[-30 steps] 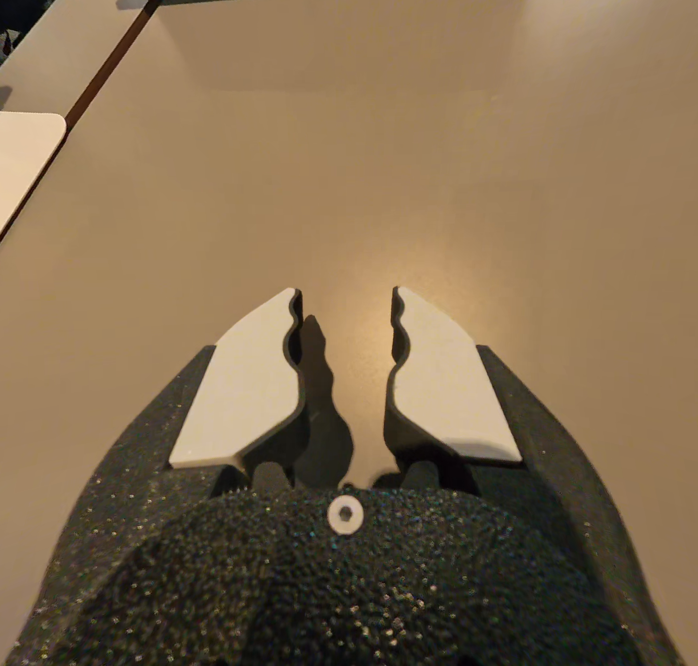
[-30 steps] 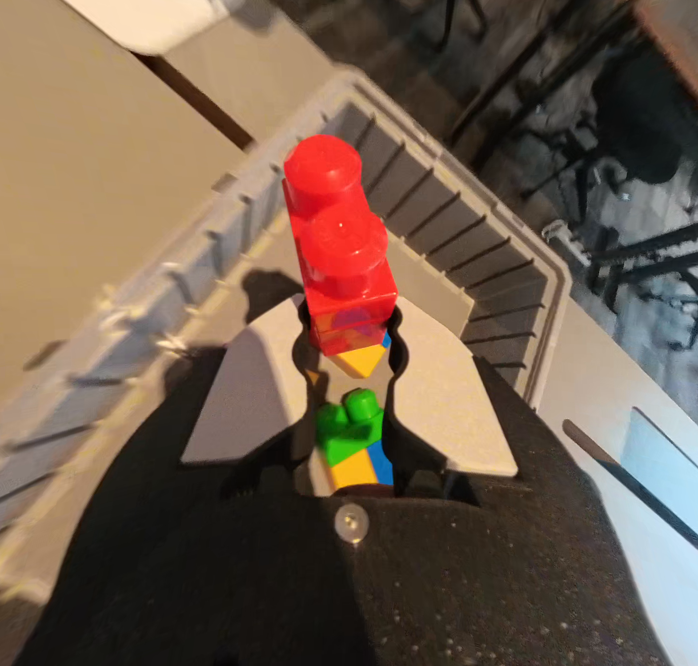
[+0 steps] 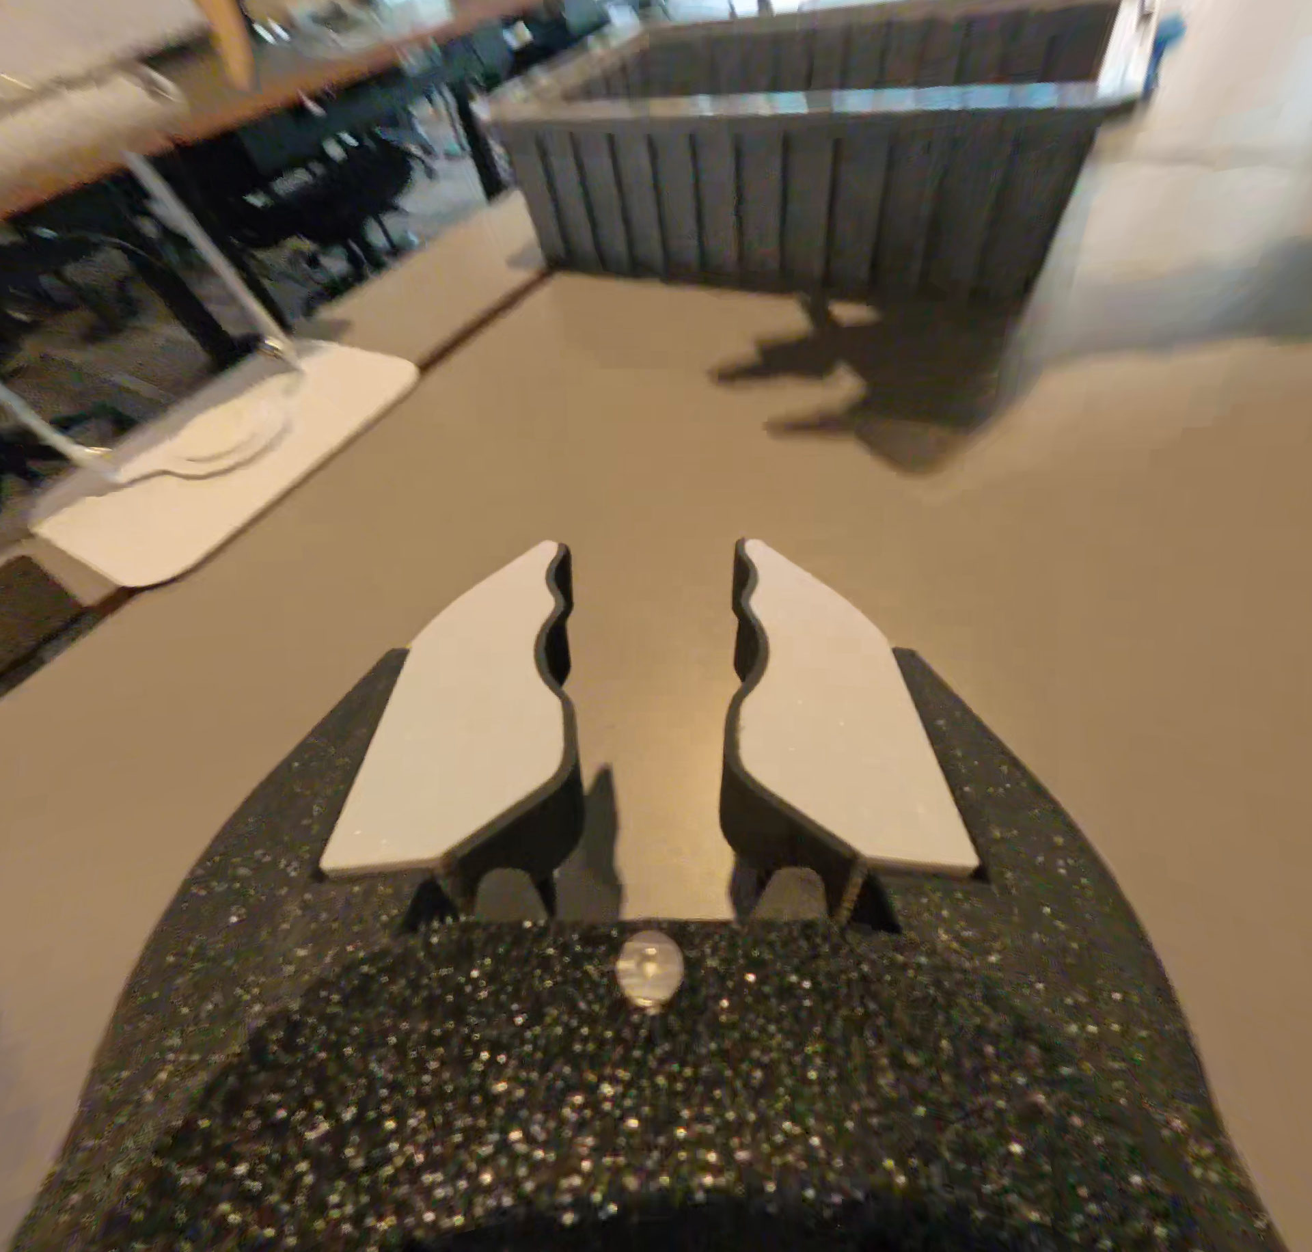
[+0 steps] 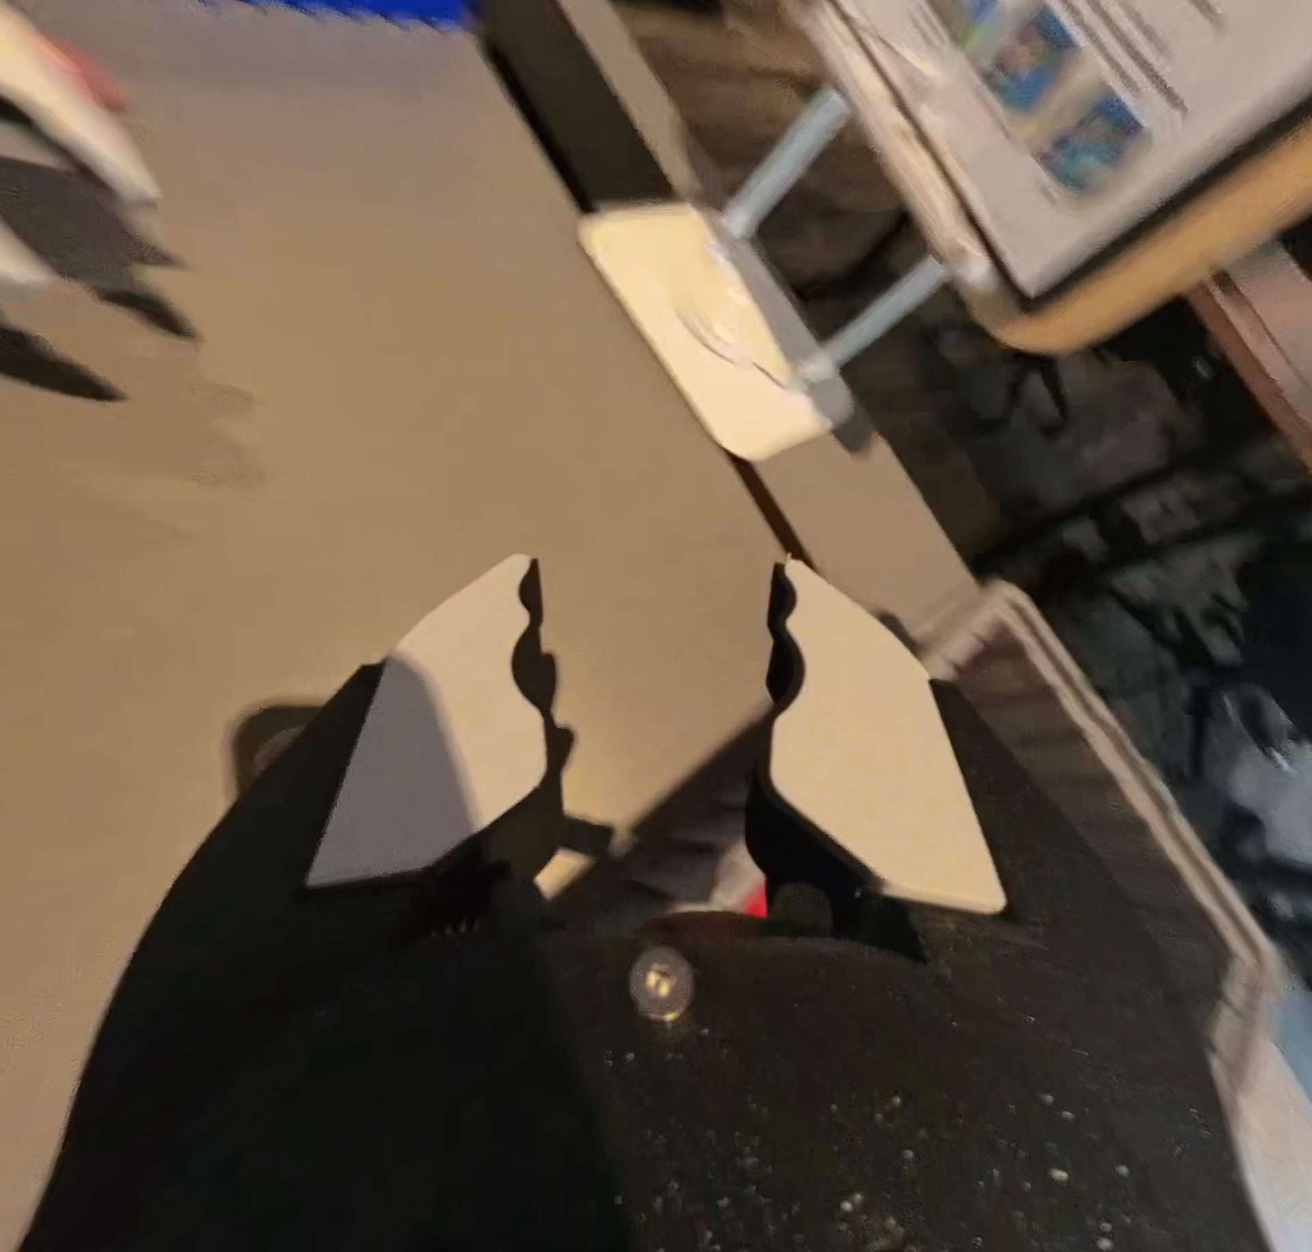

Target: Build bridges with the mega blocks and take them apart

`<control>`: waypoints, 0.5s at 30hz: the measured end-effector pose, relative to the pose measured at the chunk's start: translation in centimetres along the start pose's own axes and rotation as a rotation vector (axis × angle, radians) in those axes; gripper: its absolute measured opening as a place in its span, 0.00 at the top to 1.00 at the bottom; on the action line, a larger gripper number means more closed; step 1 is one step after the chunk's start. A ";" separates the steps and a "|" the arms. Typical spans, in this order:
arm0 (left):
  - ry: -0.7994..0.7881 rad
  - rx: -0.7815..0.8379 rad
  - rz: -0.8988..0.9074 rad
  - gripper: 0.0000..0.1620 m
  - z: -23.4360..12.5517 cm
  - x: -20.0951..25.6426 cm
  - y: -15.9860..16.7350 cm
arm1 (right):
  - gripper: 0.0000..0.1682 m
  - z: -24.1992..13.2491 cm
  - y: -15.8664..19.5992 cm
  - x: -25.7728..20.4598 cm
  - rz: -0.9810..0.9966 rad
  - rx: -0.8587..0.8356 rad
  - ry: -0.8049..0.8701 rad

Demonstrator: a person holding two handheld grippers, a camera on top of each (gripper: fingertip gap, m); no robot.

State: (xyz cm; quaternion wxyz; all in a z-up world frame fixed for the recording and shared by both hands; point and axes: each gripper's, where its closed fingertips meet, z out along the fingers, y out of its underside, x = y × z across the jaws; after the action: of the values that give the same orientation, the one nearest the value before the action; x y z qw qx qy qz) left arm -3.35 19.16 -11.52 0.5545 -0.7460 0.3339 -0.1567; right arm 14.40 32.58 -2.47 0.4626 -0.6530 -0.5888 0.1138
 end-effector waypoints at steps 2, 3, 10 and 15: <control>-0.096 0.084 -0.035 0.73 -3.2 -1.9 -1.9 | 0.65 0.5 -1.9 -6.5 -0.022 0.065 -0.125; -0.151 0.107 -0.041 0.73 -5.1 -3.0 -2.6 | 0.65 1.1 -2.3 -9.7 -0.021 0.086 -0.194; -0.638 -0.135 0.008 0.73 -21.2 -15.0 -0.7 | 0.65 6.5 0.5 -24.8 0.072 0.068 -0.563; -0.735 -0.424 -0.125 0.69 -26.6 -23.6 4.9 | 0.66 8.3 3.1 -27.1 0.030 -0.024 -0.600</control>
State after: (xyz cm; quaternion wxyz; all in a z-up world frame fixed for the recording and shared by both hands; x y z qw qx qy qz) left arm -38.18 14.95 -3.96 0.4603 -0.8686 0.0932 0.1582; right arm 3.09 13.19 -20.09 0.2584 -0.6042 -0.6908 0.3014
